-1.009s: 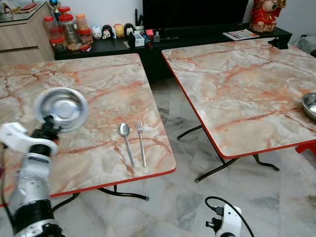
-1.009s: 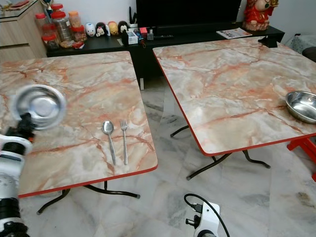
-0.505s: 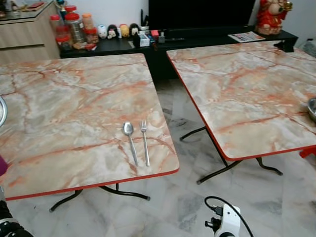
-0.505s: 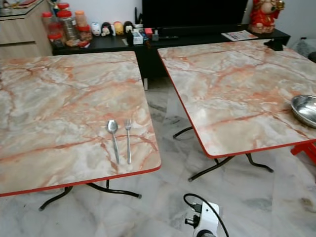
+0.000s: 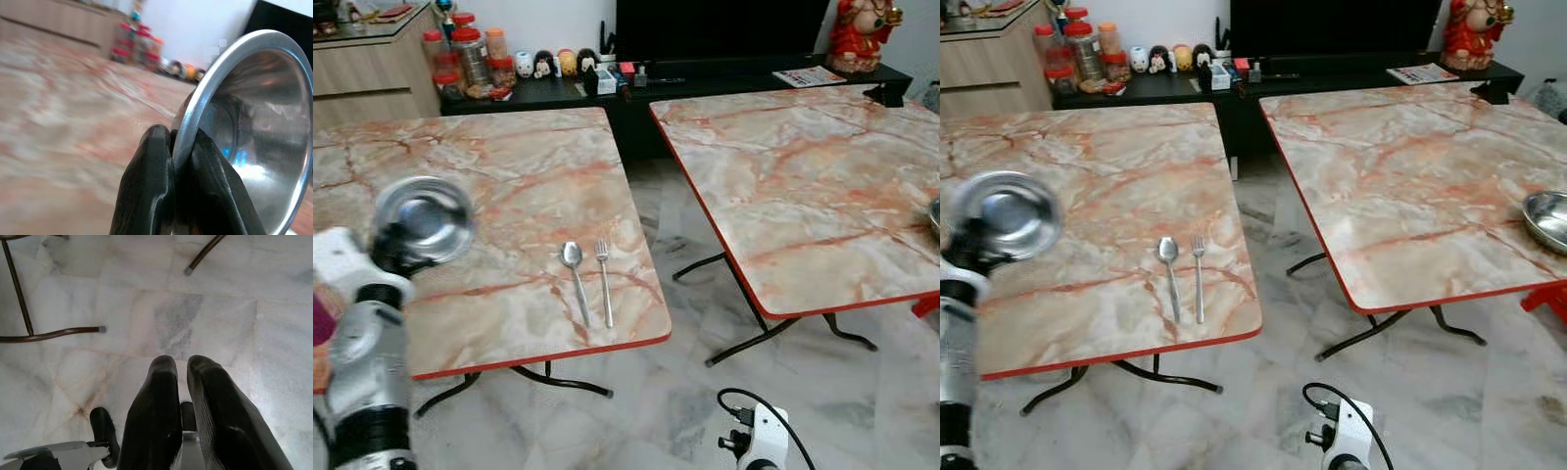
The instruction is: Setting the table
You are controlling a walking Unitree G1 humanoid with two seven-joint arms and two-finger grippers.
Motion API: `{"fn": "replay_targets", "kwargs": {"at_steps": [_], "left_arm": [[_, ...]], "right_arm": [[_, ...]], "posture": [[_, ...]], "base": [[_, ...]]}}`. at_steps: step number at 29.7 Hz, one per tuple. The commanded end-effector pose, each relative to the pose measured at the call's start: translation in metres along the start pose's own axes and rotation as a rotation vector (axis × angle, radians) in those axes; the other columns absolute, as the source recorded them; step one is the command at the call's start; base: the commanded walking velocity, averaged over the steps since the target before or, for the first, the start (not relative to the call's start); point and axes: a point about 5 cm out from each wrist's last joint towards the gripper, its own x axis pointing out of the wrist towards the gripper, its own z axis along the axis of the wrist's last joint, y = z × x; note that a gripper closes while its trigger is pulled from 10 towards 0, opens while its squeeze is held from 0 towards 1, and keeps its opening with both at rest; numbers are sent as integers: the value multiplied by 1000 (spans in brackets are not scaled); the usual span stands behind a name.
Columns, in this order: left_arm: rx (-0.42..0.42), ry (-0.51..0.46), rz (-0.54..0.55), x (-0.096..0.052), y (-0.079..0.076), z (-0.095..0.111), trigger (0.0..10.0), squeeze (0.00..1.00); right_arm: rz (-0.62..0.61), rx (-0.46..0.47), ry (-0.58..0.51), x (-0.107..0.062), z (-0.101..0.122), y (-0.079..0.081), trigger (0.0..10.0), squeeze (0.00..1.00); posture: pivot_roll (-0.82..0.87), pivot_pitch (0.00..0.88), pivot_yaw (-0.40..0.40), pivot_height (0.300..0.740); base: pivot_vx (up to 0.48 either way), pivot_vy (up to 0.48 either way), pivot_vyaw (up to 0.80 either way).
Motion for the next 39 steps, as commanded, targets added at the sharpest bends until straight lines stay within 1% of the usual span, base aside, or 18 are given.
{"fn": "replay_targets", "kwargs": {"at_steps": [1,2,4,6,7,8,11,12,15,18,21,25,27,31,33,37,39], "left_arm": [[-13,-20,-38,1,-9,6,10000,0],[-34,-14,-58,1,-16,3,10000,0],[-50,18,-128,-3,-42,-10,10000,0],[-70,42,-161,-7,-59,-22,10000,0],[-78,48,-162,-8,-63,-25,10000,0],[-103,54,-164,-10,-72,-31,10000,0],[-117,61,-184,-12,-81,-34,10000,0],[-105,65,-206,-13,-87,-35,10000,0],[-108,60,-204,-13,-87,-34,10000,0],[-108,47,-181,-12,-82,-30,10000,0],[-91,45,-177,-11,-80,-29,10000,0],[-88,43,-175,-11,-79,-29,10000,0],[-86,43,-172,-11,-79,-29,10000,0],[-86,46,-169,-12,-78,-29,10000,0],[-85,48,-173,-12,-79,-29,10000,0],[-84,50,-176,-12,-79,-29,10000,0],[-83,50,-177,-11,-79,-29,10000,0]], "right_arm": [[-10,14,-12,0,2,-2,10000,0],[-11,13,-12,0,2,-2,10000,0],[-11,10,-12,0,2,-2,10000,0],[-12,9,-15,0,3,-2,10000,0],[-12,10,-17,0,3,-2,10000,0],[-13,16,-28,1,5,-1,10000,0],[-13,18,-33,1,6,-1,10000,0],[-14,15,-32,1,6,-2,10000,0],[-16,11,-32,1,6,-4,10000,0],[-18,7,-33,1,7,-5,10000,0],[-18,-9,-33,1,7,-5,10000,0],[-20,-24,-35,1,7,-5,10000,0],[-19,-36,-37,1,8,-4,10000,0],[-25,-30,-35,1,8,-5,10000,0],[-31,-23,-35,1,8,-6,10000,0],[-34,-40,-37,0,8,-8,10000,0],[-34,-53,-34,0,7,-8,10000,0]], "posture": [[68,0,15,740],[73,0,13,740],[70,0,14,740],[68,0,14,740],[61,0,16,740],[54,0,15,740],[53,0,13,740],[54,0,9,740],[52,0,8,740],[54,0,6,740],[55,0,6,740],[56,0,5,740],[54,0,5,740],[53,0,8,740],[50,0,10,740],[47,0,14,740],[47,0,15,740]], "base": [[0,0,0],[0,0,0],[0,0,0],[0,0,0],[0,0,0],[0,0,0],[0,0,0],[0,0,0],[0,0,0],[0,0,0],[0,-294,0],[0,-319,0],[0,-317,563],[0,-317,681],[0,-317,0],[0,-319,0],[0,-319,703]]}}
